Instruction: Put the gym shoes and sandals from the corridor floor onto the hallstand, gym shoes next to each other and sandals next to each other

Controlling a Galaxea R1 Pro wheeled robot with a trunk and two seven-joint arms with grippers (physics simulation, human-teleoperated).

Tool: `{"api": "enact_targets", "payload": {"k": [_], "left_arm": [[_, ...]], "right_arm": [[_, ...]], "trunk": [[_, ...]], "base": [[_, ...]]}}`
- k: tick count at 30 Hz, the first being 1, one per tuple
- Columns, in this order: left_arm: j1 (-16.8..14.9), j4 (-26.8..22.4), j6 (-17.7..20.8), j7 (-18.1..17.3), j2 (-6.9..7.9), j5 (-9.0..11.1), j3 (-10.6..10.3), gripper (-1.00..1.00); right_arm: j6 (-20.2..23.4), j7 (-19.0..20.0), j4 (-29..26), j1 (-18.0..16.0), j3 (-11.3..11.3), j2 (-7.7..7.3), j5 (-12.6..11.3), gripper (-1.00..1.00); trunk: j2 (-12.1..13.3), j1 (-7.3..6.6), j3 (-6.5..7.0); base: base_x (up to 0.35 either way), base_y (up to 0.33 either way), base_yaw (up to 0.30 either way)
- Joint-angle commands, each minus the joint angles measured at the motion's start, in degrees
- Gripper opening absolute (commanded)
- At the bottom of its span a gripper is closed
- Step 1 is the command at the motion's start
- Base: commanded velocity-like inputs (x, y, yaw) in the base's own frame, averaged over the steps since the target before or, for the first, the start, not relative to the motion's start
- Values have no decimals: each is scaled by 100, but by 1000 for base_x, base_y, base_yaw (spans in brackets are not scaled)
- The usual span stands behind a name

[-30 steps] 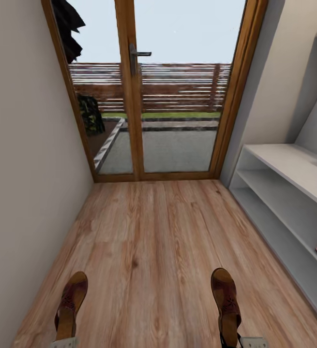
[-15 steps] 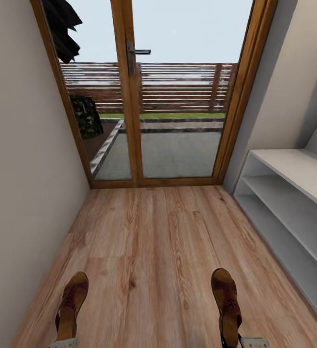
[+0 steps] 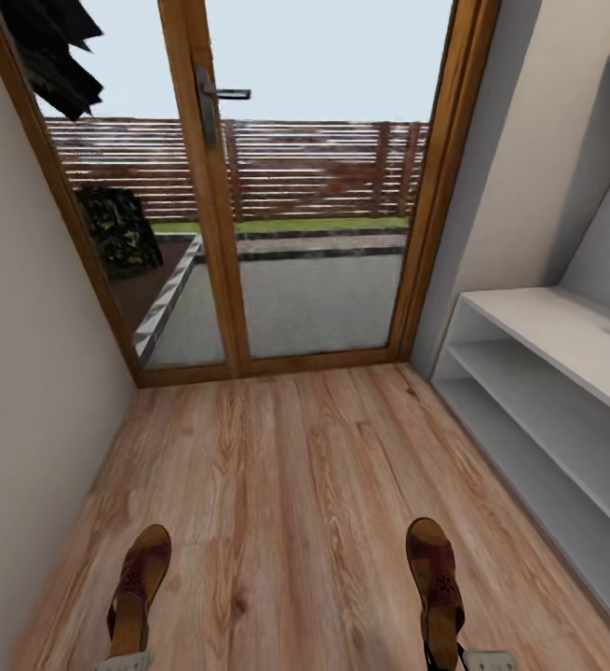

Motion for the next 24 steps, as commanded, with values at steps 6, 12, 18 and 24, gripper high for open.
{"api": "enact_targets", "payload": {"k": [6,12,18,24], "left_arm": [[-3,3,-18,-20,-6,-73,54,-100],[-3,3,-19,-19,-6,-73,54,-100],[-3,1,-19,-14,-5,-65,55,-100],[-3,-2,-19,-14,-4,-64,56,-100]], "right_arm": [[-18,56,2,-8,-51,3,-14,-100],[-18,56,2,-6,-53,3,-14,-100],[-18,56,2,-9,-50,3,-14,-100],[-18,56,2,-8,-48,3,-14,-100]], "trunk": [[-2,2,-4],[-2,2,-4],[-2,2,-4],[-2,2,-4]], "base": [[330,104,-266],[337,8,-266],[338,44,-266],[336,128,-266]]}}
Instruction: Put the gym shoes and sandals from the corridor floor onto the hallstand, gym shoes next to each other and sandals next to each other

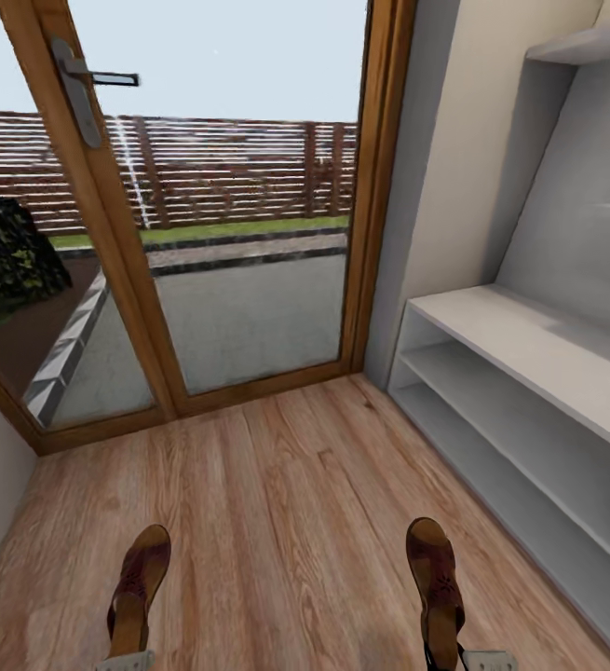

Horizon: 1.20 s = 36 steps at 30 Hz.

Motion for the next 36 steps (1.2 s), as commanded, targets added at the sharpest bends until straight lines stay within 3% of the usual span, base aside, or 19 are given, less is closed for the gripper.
{"api": "enact_targets", "payload": {"k": [1,23,36], "left_arm": [[-3,0,-19,-16,-1,-71,54,-100],[-3,7,-19,-22,-3,-71,52,-100],[-3,7,-19,-78,5,-88,52,-100]], "right_arm": [[-18,56,2,-6,-47,3,-13,-100],[-18,56,2,-7,-52,3,-13,-100],[-18,56,2,-6,-54,3,-13,-100]], "trunk": [[-2,2,-4],[-2,2,-4],[-2,2,-4]], "base": [[320,179,-266],[288,218,-266],[33,277,-266]]}}
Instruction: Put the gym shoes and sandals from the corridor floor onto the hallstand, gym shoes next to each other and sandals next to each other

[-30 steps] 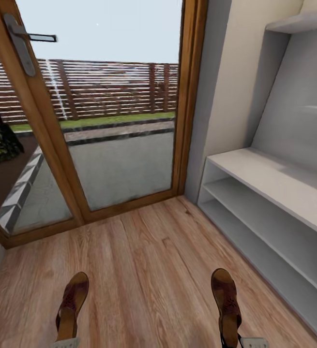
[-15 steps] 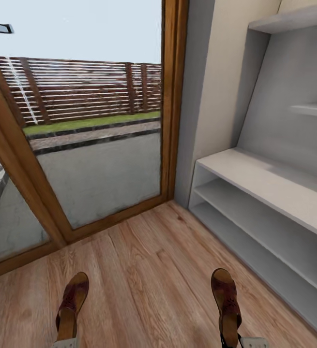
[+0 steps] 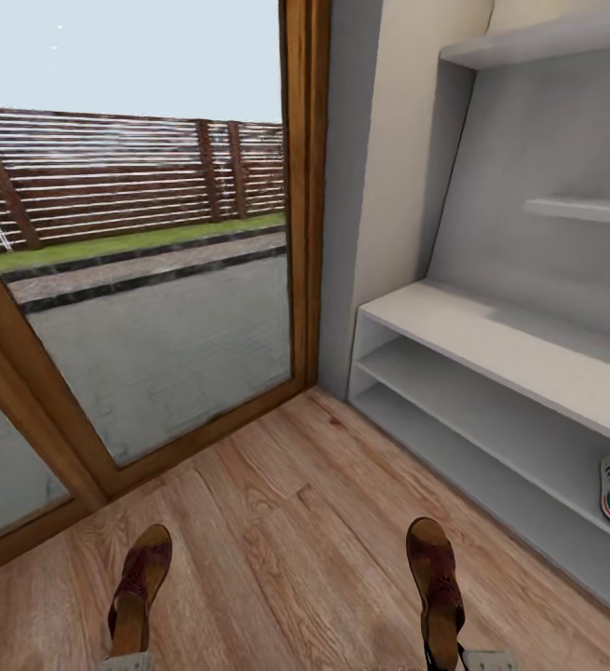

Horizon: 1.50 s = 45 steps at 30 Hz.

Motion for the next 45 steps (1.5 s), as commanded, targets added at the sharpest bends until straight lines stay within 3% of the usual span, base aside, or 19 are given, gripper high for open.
{"api": "enact_targets", "payload": {"k": [1,14,45], "left_arm": [[-3,3,-21,-17,-1,-81,40,-100],[-3,1,-21,-17,-1,-74,46,-100],[-3,-5,-21,-17,7,-63,48,-100]], "right_arm": [[-18,56,4,-4,-51,3,-16,-100],[-18,56,4,-5,-51,3,-16,-100],[-17,56,4,-4,-51,-5,-16,-100]], "trunk": [[-2,-1,-4],[-2,-1,-4],[-2,-1,-4]], "base": [[0,50,-266],[4,12,-266],[130,287,-266]]}}
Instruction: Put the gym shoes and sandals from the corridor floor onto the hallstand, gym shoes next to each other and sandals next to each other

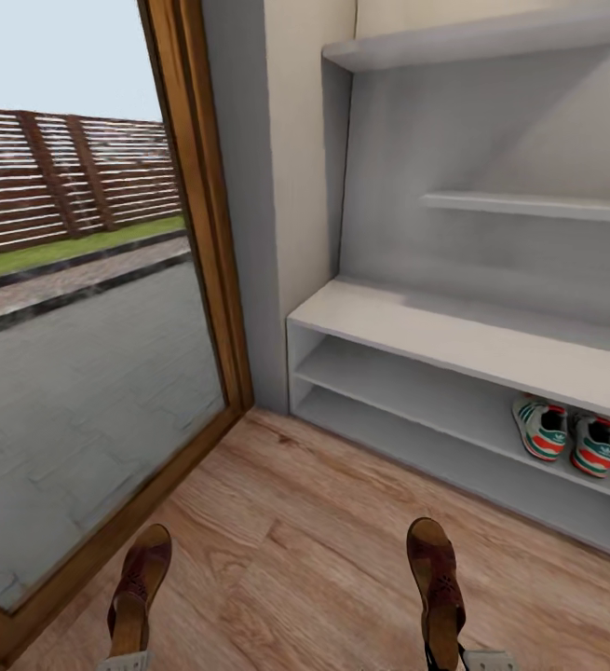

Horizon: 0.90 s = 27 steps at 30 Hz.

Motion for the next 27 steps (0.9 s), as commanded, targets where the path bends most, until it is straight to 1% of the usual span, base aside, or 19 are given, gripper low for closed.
{"api": "enact_targets", "payload": {"k": [1,6,23,27], "left_arm": [[-3,4,-18,-17,-3,-72,53,-100],[-3,3,-18,-17,-5,-80,49,-100],[-3,3,-18,-17,-9,-78,49,-100],[-3,3,-18,-17,-9,-73,52,-100]], "right_arm": [[-18,56,2,-4,-46,3,-11,-100],[-18,56,2,-5,-46,3,-11,-100],[-19,56,2,-7,-40,12,-11,-100],[-19,56,2,-6,-45,12,-11,-100]], "trunk": [[-2,-1,-4],[-2,-1,-4],[-2,-1,-4],[-2,-1,-4]], "base": [[9,233,-266],[3,82,-266],[0,4,-266],[0,153,-266]]}}
